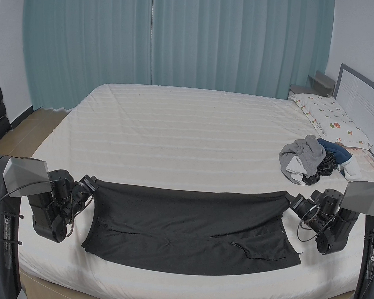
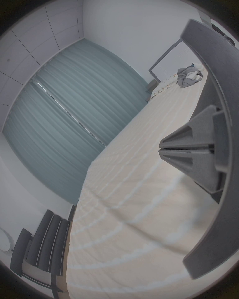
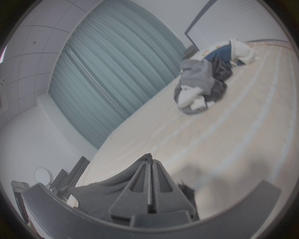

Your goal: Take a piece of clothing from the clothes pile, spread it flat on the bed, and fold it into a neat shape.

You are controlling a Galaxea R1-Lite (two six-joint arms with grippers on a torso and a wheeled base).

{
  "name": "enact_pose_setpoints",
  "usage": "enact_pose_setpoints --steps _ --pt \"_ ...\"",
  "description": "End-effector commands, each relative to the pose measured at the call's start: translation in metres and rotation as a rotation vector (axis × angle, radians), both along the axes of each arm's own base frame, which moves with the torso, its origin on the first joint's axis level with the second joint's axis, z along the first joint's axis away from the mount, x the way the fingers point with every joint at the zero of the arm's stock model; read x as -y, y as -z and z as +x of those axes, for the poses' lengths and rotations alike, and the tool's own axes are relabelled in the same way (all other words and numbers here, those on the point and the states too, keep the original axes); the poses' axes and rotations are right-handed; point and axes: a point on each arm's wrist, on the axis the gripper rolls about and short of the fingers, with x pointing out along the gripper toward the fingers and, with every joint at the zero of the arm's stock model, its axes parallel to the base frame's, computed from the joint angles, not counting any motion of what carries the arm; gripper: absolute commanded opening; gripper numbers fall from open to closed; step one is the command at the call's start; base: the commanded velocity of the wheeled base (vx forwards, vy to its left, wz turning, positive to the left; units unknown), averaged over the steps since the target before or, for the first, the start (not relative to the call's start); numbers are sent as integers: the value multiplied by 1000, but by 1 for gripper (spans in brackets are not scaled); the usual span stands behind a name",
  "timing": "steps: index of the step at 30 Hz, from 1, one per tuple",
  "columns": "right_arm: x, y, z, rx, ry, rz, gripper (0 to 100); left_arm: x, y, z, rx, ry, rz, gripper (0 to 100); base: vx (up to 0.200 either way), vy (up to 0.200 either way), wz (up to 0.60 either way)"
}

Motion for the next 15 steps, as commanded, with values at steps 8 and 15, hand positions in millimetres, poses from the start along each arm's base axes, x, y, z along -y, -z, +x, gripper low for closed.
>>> enact_pose_setpoints --steps 8,15 --pt "-16 15 54 131 92 -21 0 5 -2 55 100 -44 7 0 0 0 0" --pt "-16 10 29 76 68 -25 0 3 5 45 52 -98 19 0 0 0 0"
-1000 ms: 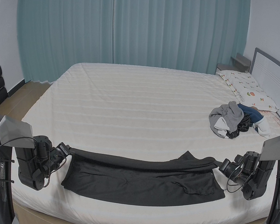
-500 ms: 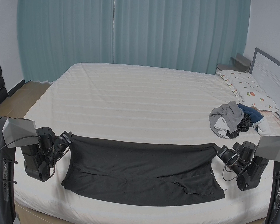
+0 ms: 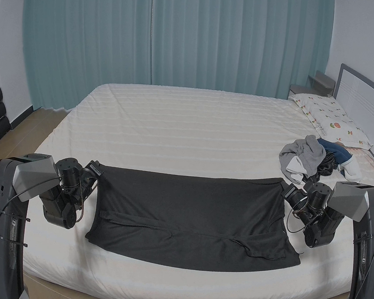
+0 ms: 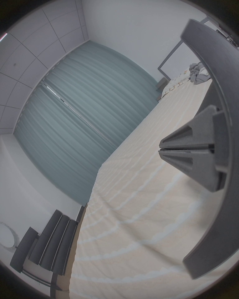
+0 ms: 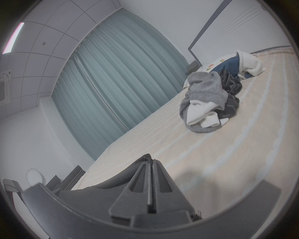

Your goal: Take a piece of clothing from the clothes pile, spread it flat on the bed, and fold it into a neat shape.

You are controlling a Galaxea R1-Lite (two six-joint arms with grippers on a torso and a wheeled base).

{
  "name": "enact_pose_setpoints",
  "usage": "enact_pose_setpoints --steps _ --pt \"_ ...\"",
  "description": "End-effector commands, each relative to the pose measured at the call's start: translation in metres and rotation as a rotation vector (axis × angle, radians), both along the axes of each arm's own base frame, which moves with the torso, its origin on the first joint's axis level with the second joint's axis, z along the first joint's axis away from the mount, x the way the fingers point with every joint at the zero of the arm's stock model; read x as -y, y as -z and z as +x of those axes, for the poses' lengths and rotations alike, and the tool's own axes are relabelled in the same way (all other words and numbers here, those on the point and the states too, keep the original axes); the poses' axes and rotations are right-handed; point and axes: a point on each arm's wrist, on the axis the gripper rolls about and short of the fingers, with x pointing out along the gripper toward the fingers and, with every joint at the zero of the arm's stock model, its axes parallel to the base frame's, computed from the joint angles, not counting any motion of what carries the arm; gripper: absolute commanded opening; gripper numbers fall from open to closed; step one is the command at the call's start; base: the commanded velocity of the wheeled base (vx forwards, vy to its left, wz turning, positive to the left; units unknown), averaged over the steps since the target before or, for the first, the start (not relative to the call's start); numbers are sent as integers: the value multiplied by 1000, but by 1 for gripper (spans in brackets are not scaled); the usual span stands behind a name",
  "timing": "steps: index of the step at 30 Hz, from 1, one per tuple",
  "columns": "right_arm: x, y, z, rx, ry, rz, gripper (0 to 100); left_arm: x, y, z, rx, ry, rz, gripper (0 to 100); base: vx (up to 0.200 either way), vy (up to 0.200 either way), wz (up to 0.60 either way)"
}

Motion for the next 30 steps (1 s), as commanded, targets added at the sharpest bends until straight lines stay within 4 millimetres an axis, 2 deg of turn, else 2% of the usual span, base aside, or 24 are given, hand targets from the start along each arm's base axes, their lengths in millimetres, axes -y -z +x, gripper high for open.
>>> enact_pose_setpoints --steps 1,3,8,9,10,14,22,30 --pt "-1 3 -20 -64 -23 -4 0 -1 12 -8 -55 -26 7 0 0 0 0" --pt "1 -5 -39 -107 -81 0 0 -1 14 -25 -107 -7 10 0 0 0 0" --pt "6 -17 -66 -156 -117 -21 0 0 8 -47 -129 45 50 0 0 0 0" --pt "6 -17 -66 -156 -117 -21 0 0 8 -47 -129 45 50 0 0 0 0" --pt "6 -14 -81 -203 -145 -35 0 -1 13 -59 -152 77 94 0 0 0 0" --pt "4 0 -102 -292 -183 -83 0 -1 24 -78 -213 117 167 0 0 0 0" --pt "4 23 -125 -424 -195 -92 0 -1 35 -97 -300 135 180 0 0 0 0" --pt "5 26 -127 -438 -194 -93 0 0 45 -103 -344 147 176 0 0 0 0"
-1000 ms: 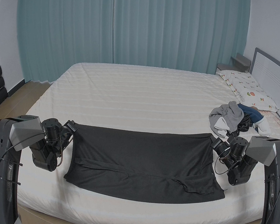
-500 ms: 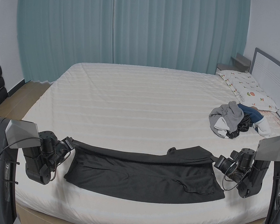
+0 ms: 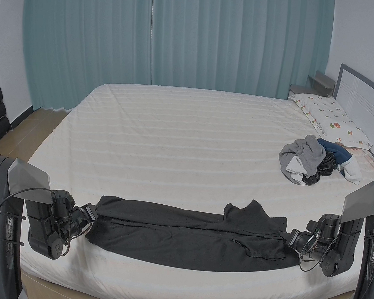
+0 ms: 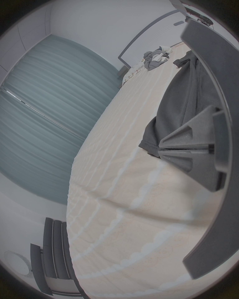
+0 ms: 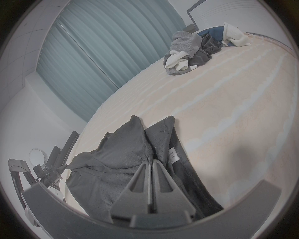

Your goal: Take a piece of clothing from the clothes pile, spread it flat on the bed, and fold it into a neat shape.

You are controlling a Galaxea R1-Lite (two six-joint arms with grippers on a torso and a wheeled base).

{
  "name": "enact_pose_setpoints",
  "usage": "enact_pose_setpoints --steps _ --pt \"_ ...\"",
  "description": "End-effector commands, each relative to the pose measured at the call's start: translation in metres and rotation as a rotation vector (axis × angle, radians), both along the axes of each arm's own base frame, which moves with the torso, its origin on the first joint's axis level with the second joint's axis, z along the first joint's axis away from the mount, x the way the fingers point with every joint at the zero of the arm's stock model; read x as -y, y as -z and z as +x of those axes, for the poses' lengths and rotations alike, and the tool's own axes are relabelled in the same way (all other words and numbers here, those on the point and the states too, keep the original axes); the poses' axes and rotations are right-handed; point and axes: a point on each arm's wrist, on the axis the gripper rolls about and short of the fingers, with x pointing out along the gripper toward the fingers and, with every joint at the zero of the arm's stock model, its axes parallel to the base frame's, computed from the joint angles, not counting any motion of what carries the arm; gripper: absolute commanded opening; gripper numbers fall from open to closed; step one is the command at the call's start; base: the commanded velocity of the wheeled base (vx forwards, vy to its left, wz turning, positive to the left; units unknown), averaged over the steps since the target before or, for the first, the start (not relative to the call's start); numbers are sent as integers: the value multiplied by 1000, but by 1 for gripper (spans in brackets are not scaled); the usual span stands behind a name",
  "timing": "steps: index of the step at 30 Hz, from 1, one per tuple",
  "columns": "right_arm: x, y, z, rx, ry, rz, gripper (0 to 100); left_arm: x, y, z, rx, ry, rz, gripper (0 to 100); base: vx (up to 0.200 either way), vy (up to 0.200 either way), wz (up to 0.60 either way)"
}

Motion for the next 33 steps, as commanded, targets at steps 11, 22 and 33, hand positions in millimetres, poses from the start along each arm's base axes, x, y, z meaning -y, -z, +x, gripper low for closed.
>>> enact_pose_setpoints --steps 11,22,33 --pt "7 -20 -2 50 27 16 100 -3 -20 -14 22 -1 -13 100 0 0 0" --pt "21 -40 7 81 104 197 100 -7 -49 13 137 -4 -104 100 0 0 0" --pt "20 -19 24 34 124 276 100 -7 -47 79 -89 -44 -207 100 0 0 0"
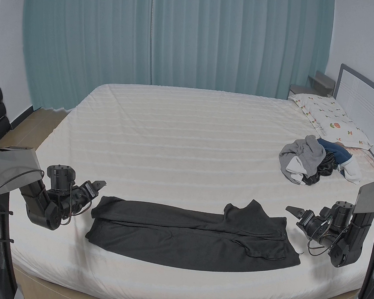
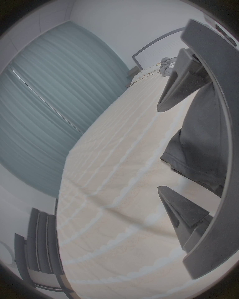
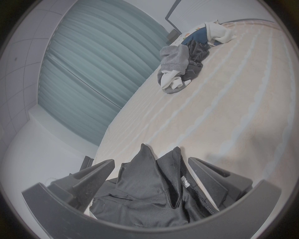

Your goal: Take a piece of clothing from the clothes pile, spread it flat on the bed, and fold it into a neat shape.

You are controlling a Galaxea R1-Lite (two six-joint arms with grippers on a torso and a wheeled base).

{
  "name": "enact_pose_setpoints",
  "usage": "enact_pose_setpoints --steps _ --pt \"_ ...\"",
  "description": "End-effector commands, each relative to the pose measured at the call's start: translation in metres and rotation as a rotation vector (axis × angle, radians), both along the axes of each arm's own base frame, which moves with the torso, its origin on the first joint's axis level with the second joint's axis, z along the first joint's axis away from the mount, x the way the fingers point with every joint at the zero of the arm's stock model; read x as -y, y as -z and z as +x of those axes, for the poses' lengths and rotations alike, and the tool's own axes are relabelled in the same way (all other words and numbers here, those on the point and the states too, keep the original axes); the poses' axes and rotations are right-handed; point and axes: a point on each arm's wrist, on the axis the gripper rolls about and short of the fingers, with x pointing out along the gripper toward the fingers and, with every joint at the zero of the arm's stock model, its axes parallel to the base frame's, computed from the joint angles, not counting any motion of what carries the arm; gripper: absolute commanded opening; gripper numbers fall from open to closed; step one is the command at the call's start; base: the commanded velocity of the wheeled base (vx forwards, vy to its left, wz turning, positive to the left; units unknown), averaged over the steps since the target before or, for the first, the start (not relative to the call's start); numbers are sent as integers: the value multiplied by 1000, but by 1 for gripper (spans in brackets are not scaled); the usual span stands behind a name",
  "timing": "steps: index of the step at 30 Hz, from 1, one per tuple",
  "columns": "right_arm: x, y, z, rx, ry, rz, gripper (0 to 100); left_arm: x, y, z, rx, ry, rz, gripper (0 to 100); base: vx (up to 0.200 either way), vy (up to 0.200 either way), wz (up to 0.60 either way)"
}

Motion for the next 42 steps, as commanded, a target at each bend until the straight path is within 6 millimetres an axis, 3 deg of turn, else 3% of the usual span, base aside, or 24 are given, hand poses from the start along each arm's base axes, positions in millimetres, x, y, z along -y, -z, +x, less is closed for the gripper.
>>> enact_pose_setpoints --steps 1,9,24,25,42 --pt "-1 15 10 -35 -11 48 100 1 -3 39 -47 0 -63 100 0 0 0" --pt "-1 17 17 -74 -18 64 100 7 16 35 -144 47 -75 100 0 0 0" --pt "-11 18 5 -110 -36 72 100 18 26 41 -144 71 -64 100 0 0 0" --pt "-12 18 4 -115 -36 71 100 18 28 43 -145 69 -61 0 0 0 0" --pt "-13 21 7 -120 -37 71 100 9 29 47 -82 -102 -88 0 0 0 0"
